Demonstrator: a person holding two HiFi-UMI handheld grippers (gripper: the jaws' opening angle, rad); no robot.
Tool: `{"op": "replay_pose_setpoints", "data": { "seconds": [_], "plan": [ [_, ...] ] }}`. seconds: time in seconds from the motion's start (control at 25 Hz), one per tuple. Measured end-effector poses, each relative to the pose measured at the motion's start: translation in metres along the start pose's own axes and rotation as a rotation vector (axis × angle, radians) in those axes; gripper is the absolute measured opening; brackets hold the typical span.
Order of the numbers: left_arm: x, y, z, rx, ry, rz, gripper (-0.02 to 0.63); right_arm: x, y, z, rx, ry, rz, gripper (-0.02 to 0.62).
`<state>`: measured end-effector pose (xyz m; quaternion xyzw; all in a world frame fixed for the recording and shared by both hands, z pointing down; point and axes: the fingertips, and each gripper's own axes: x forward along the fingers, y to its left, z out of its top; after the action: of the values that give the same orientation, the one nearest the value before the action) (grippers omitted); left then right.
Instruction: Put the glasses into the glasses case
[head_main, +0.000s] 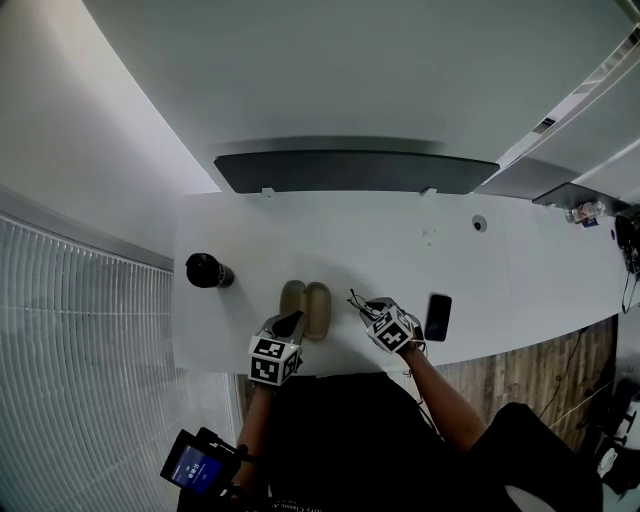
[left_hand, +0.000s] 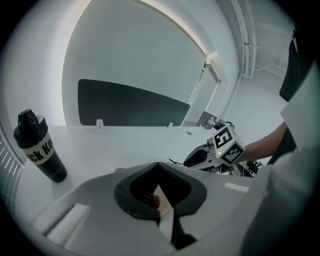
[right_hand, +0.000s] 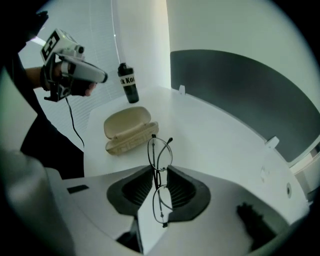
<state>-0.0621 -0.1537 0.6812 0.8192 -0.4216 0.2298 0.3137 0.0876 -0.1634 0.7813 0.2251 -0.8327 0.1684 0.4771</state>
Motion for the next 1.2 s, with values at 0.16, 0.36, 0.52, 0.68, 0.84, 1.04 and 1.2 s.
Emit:
{"op": "replay_pose_setpoints", "data": {
  "seconds": [0.16,0.36,0.52,0.68,0.84,1.04,1.2],
  "plan": [
    [-0.002,0.002,-0.002,0.017,-0.011,0.004,0.008,-0.027,0.017,0.026,0.076,-0.114,0.043,0.094],
    [-0.009,-0.011,0.006,0.077,-0.088,-0.082,0.008,-0.062,0.045,0.062,0.099,-0.252,0.101,0.095],
    [-0.011,-0.037,0.007,0.171,-0.125,-0.194,0.008,-0.055,0.048,0.057,0.08,-0.237,0.096,0.094],
    [-0.008,-0.053,0.005,0.204,-0.1,-0.228,0.008,-0.047,0.046,0.051,0.096,-0.221,0.1,0.094],
    [-0.012,-0.048,-0.001,0.199,-0.091,-0.22,0.008,-0.048,0.049,0.058,0.098,-0.234,0.107,0.094],
    [-0.016,-0.045,-0.003,0.166,-0.109,-0.207,0.008,-0.046,0.052,0.061,0.089,-0.226,0.121,0.094],
    [-0.02,-0.042,-0.013,0.164,-0.105,-0.205,0.008,-0.044,0.051,0.075,0.394,-0.308,0.234,0.094]
  ]
}}
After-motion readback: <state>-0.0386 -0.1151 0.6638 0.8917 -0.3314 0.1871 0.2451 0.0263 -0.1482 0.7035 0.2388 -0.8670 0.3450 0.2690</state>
